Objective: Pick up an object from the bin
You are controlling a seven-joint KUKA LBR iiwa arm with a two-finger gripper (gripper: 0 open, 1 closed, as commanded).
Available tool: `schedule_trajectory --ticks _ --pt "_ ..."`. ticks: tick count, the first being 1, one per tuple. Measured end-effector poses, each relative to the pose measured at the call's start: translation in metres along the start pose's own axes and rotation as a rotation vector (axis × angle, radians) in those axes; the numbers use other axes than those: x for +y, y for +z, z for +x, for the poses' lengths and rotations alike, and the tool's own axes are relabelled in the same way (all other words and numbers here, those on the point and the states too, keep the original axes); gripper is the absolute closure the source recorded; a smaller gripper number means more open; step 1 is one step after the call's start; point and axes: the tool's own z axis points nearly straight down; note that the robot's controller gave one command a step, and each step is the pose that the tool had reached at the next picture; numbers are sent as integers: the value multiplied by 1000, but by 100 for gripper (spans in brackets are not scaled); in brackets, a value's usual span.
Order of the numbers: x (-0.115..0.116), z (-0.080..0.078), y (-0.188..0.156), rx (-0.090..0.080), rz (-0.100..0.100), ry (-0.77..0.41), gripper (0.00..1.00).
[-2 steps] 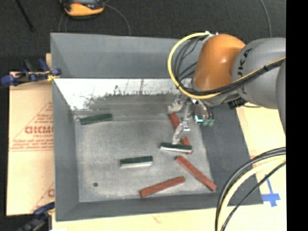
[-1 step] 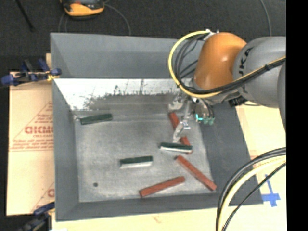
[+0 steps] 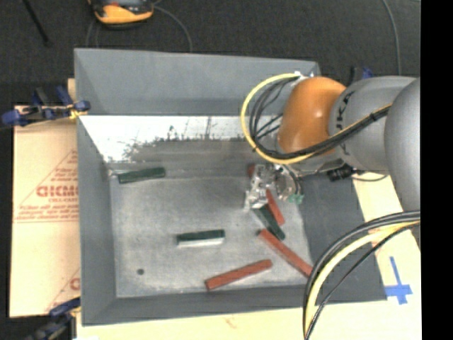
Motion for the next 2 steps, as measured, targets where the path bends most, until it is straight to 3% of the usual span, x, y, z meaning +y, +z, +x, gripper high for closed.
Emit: schedule_trajectory --ticks 1,2 --pt "0 0 0 -2 0 0 100" --pt "-1 12 -32 -1 1 5 100"
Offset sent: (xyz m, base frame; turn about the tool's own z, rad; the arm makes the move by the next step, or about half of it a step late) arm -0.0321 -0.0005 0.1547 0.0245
